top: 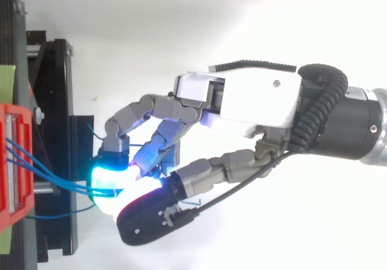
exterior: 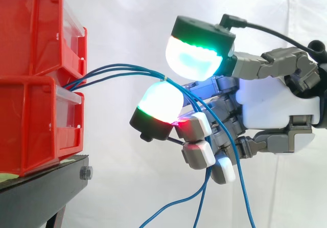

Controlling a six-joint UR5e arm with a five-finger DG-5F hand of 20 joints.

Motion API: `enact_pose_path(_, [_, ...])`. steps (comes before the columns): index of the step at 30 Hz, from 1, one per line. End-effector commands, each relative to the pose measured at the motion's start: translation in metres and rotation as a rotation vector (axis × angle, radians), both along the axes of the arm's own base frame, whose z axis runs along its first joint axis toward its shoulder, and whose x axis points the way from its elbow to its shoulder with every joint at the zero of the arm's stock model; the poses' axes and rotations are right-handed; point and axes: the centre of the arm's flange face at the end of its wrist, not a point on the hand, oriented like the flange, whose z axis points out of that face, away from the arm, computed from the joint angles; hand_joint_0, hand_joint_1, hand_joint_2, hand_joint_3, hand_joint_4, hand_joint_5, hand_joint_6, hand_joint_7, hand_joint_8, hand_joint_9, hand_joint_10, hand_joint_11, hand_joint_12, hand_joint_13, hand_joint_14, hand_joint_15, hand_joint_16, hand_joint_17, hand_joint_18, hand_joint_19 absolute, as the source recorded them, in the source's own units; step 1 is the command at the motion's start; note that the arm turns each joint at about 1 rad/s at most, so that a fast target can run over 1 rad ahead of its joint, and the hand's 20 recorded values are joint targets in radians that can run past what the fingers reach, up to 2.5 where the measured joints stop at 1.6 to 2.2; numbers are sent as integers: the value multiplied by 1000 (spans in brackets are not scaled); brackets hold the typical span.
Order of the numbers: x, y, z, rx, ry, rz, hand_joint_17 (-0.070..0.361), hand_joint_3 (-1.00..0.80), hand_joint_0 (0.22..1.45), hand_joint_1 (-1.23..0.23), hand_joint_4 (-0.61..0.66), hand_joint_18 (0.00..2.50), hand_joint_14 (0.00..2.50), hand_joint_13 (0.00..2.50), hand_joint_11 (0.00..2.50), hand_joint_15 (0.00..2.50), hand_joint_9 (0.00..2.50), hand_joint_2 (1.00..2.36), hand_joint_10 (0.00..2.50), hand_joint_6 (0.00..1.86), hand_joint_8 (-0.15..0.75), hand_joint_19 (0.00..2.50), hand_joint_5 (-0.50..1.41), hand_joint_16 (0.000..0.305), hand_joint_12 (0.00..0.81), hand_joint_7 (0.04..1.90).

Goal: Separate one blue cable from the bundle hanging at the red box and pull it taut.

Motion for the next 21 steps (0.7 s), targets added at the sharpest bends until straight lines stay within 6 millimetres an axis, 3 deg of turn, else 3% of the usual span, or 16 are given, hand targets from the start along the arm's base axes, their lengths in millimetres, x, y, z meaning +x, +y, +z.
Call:
enact_pose_path(1, [0,0,1,1,-4,0,96,-233,614,-660,146,939,27,965,1057,940,988,1019,24,870,322,839,-196,43,369,1023])
enact_pose_path(8, [0,0,1,1,-4,0,101,-165,643,-786,100,941,27,939,1067,942,935,1023,24,892,312,830,-209,45,374,982])
enact_pose_path(15, [0,0,1,1,-4,0,103,-374,719,-872,145,925,28,932,1053,954,905,1011,24,895,299,813,-217,46,372,949])
enact_pose_path(16, [0,0,1,1,-4,0,103,-492,711,-868,152,924,29,935,1064,952,909,1001,24,895,302,813,-215,46,374,969])
enact_pose_path(21, [0,0,1,1,-4,0,100,-500,613,-672,164,945,28,958,1069,945,986,1000,24,895,309,839,-196,45,369,992])
